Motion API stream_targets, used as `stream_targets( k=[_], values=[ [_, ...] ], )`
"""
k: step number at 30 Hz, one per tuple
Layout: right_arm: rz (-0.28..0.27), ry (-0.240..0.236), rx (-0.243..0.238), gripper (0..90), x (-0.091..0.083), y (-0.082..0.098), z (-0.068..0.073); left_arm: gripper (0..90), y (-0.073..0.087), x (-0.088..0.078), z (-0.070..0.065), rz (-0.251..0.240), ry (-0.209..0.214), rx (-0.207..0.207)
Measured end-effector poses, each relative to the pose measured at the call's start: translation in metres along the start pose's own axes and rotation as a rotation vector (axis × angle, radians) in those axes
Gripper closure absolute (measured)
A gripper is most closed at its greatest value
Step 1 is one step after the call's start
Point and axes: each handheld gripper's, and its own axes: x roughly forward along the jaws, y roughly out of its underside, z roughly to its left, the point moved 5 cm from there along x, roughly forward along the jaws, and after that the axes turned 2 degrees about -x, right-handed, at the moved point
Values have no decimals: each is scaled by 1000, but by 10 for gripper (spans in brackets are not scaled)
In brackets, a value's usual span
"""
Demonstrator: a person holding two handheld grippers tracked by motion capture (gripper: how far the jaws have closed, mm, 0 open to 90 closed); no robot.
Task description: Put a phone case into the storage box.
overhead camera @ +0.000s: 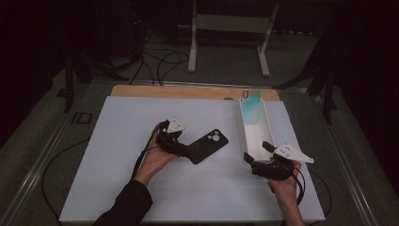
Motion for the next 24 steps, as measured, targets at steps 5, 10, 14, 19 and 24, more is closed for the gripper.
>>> stream_targets(
  k=[5,10,14,19,24],
  values=[
    [2,1,-2,103,0,0,0,0,0,9,-3,25,-4,12],
    [1,-1,-2,103,0,1,1,0,3,20,-5,69,2,10],
    [1,-3,-4,103,1,1,1,0,5,28,-7,96,15,4],
    [3,-2,-2,103,1,1,1,0,7,35,-9,135,20,9],
    [3,-2,-3,103,1,1,2,0,8,43,-10,160,25,6]
  ],
)
